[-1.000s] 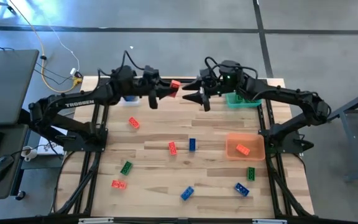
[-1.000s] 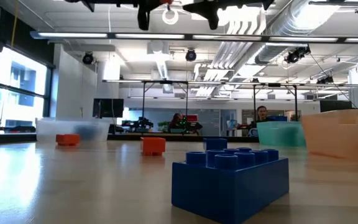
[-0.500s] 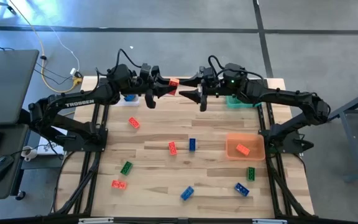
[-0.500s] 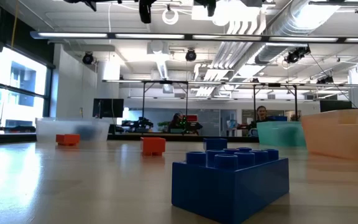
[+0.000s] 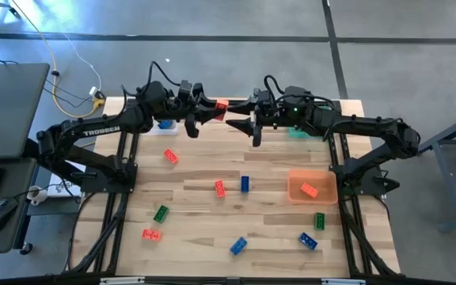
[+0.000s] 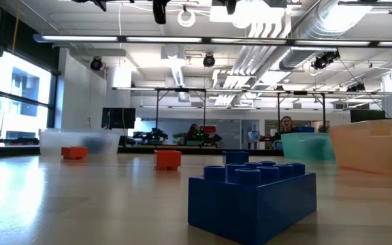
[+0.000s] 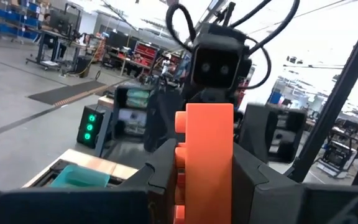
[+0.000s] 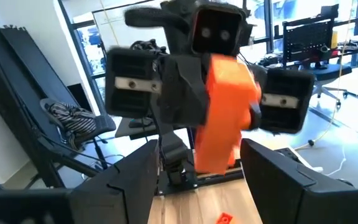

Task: Sort & place blocks by color
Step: Put the orange game piece into the orange bin

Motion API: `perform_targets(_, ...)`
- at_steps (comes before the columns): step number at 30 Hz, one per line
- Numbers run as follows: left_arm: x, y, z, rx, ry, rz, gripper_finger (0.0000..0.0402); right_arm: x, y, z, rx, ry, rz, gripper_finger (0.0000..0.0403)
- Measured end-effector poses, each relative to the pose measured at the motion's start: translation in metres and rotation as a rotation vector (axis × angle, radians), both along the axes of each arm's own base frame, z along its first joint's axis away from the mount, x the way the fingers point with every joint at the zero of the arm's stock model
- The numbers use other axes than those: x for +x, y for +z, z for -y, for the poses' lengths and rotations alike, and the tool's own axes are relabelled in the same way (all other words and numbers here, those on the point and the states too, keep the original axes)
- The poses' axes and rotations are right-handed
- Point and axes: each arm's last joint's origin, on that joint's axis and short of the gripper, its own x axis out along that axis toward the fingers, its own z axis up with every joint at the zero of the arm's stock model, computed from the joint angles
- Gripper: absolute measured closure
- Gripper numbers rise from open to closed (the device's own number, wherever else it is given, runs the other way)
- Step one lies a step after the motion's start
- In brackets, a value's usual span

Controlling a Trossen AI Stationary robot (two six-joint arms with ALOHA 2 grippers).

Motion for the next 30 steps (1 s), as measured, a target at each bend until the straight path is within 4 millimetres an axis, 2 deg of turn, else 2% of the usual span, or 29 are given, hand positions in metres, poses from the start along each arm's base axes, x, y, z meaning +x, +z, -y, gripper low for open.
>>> perform_targets(4, 0.009, 0.012, -0.002, 0.005, -0.009, 0.008, 0.0335, 0.0, 0.0, 0.001, -0.004, -0.015, -0.001, 0.0188)
perform_targets(8, 0.02, 0.011, -0.008, -0.03, -0.009, -0.056, 0.0335, 0.0, -0.001, 0.001, -0.003, -0.024, -0.009, 0.0188)
perform_targets(16, 0.028, 0.012, -0.011, -0.027, -0.024, -0.055, 0.0333, 0.0, -0.002, 0.001, -0.003, -0.041, -0.02, 0.0196)
perform_targets(20, 0.032, 0.012, -0.012, -0.026, -0.04, -0.055, 0.0334, 0.0, -0.003, 0.002, 0.005, -0.053, -0.026, 0.0224)
perform_targets(28, 0.035, 0.011, -0.009, -0.006, -0.055, -0.052, 0.033, 0.0, -0.004, 0.003, 0.025, -0.079, -0.039, 0.0323)
perform_targets(30, 0.035, 0.011, -0.01, 0.01, -0.053, -0.051, 0.0326, 0.0, -0.004, 0.003, 0.032, -0.085, -0.042, 0.0333)
